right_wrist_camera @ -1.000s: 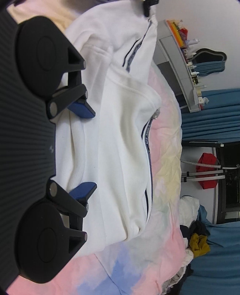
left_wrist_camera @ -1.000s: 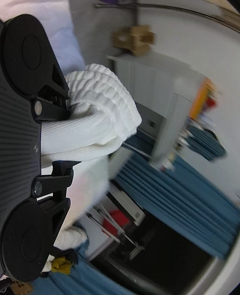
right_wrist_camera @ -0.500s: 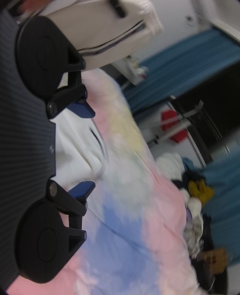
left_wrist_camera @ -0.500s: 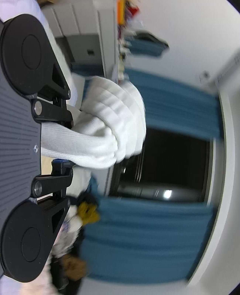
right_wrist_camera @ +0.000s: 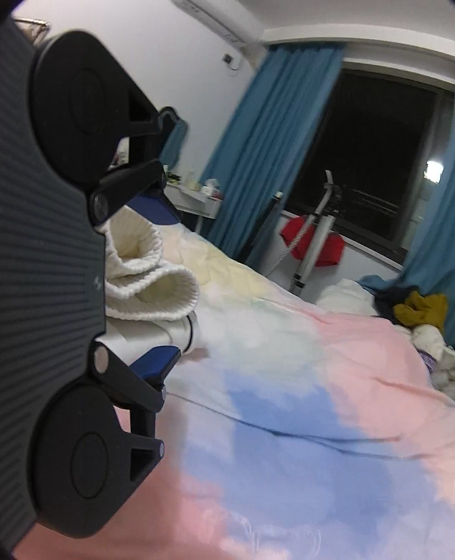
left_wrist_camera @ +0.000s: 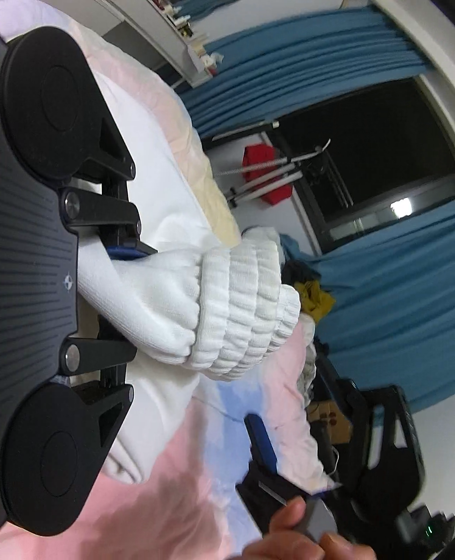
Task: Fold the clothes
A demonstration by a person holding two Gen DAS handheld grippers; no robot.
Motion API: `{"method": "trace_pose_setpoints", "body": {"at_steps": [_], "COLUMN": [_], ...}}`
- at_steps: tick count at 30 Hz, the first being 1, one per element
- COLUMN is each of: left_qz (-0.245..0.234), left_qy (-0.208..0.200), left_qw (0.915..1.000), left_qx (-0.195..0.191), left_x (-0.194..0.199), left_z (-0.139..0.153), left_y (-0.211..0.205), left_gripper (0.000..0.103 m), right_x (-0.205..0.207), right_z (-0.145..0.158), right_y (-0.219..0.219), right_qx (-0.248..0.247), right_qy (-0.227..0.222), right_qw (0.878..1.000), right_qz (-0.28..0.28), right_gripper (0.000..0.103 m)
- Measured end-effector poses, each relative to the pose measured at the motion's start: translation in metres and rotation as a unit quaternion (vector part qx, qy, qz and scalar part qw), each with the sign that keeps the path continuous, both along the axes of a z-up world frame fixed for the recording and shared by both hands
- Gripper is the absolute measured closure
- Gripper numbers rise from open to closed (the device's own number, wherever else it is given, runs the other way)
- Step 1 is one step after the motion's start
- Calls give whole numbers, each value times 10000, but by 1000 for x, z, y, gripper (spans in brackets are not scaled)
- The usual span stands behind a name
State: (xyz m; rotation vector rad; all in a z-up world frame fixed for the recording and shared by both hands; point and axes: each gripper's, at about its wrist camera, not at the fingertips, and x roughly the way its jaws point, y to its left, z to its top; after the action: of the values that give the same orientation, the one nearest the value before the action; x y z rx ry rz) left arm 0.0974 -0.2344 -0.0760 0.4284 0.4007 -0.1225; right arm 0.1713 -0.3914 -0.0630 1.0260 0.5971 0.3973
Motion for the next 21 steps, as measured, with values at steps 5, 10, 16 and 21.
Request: {"method": "trace_pose_setpoints", "body": {"at_steps": [5, 10, 16, 21], "left_qz": [-162, -86, 91, -28], "left_qy": [233, 354, 362, 370], "left_qw": [9996, 9989, 9966, 9952], "left_qx": [-70, -282, -729, -902], "left_x": [-22, -53, -70, -71], "left_z": [4, 13, 10, 16], "left_y": [41, 88, 118, 121], "left_gripper": [36, 31, 31, 40], "right_x": [13, 31, 56, 53], "right_z": [14, 12, 3, 5], "right_y": [25, 47, 79, 81], "right_qx": [-653, -1213, -1546, -1370], "right_qy": [-336, -291, -396, -492], "right_qw": [9962, 9877, 9781, 9823], "right_qz": [465, 942, 1336, 1176], "right_gripper": [42, 44, 46, 79]}}
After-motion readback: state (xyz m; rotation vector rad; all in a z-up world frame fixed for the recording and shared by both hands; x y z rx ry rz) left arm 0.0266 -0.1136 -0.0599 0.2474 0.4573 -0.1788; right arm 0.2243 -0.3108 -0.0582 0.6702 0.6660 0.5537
